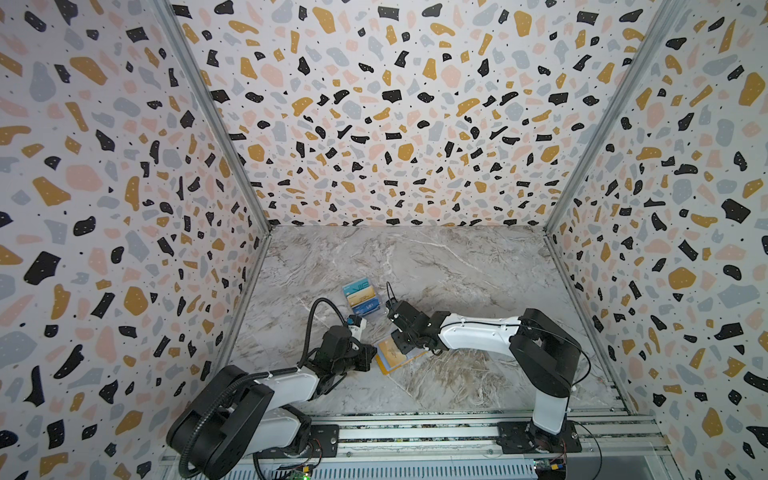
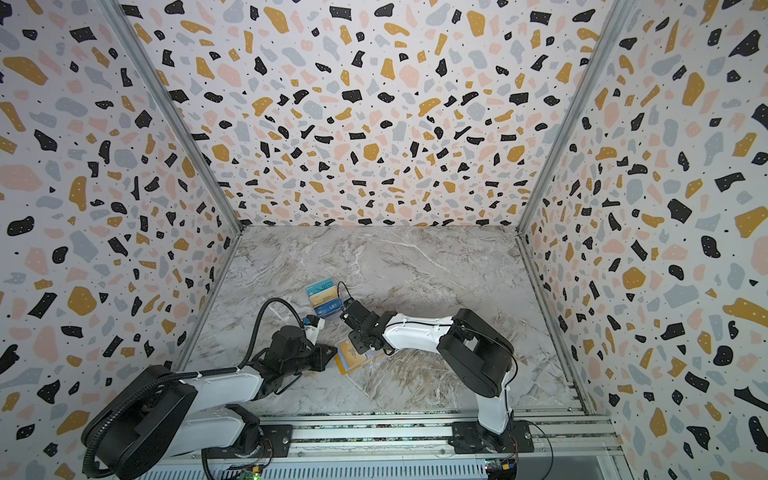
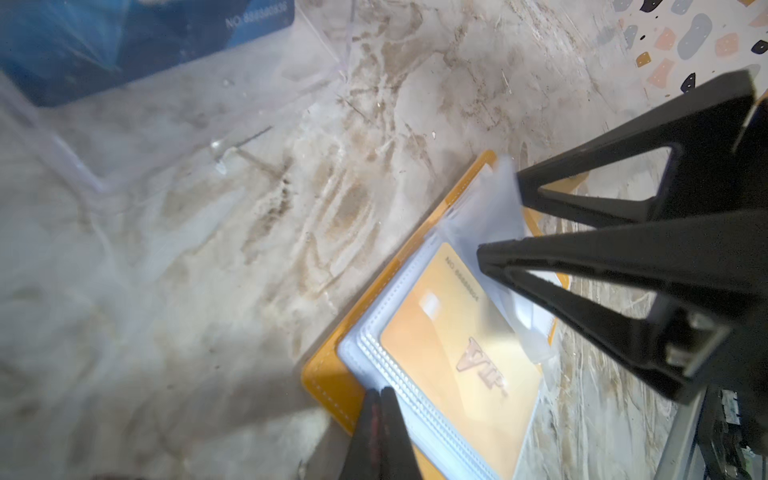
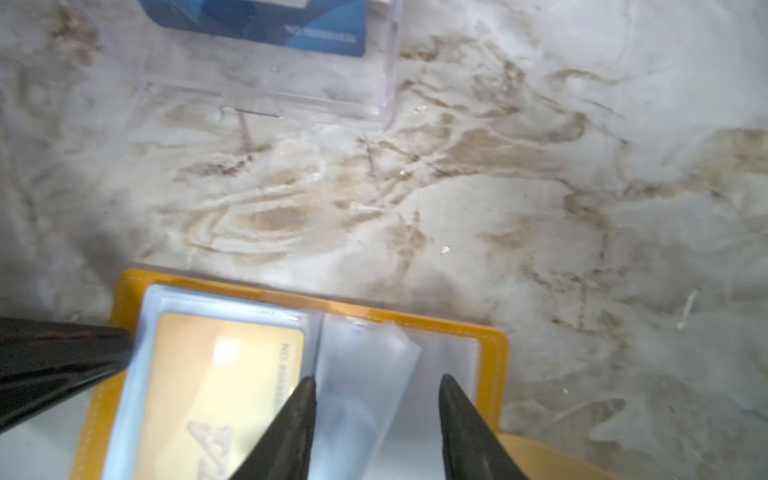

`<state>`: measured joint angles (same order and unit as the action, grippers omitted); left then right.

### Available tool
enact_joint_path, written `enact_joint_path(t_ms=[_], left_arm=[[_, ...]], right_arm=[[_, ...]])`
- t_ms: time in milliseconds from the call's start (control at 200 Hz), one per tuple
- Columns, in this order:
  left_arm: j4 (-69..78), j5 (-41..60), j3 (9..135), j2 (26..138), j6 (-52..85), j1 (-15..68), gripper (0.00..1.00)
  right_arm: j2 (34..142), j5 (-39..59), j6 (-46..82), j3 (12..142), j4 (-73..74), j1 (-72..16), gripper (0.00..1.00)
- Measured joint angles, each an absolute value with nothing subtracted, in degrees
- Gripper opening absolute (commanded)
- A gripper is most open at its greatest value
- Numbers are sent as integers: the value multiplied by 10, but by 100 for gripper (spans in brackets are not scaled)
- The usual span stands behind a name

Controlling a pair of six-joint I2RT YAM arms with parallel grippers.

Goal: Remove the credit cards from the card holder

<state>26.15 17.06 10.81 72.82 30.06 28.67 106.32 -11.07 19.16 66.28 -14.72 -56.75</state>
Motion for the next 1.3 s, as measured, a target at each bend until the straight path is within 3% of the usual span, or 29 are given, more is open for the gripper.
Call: enact_joint_path(t_ms=[706, 1001, 1301], left_arm=[[255, 160, 103, 716, 307, 287, 0], [255, 157, 100, 711, 307, 287, 0], [249, 150, 93, 697, 308, 287, 0]], right_arm=[[1004, -164, 191, 668, -256, -551, 47], [1011, 32, 184, 709, -241, -537, 38], [1085, 202, 197, 711, -212, -514, 32]])
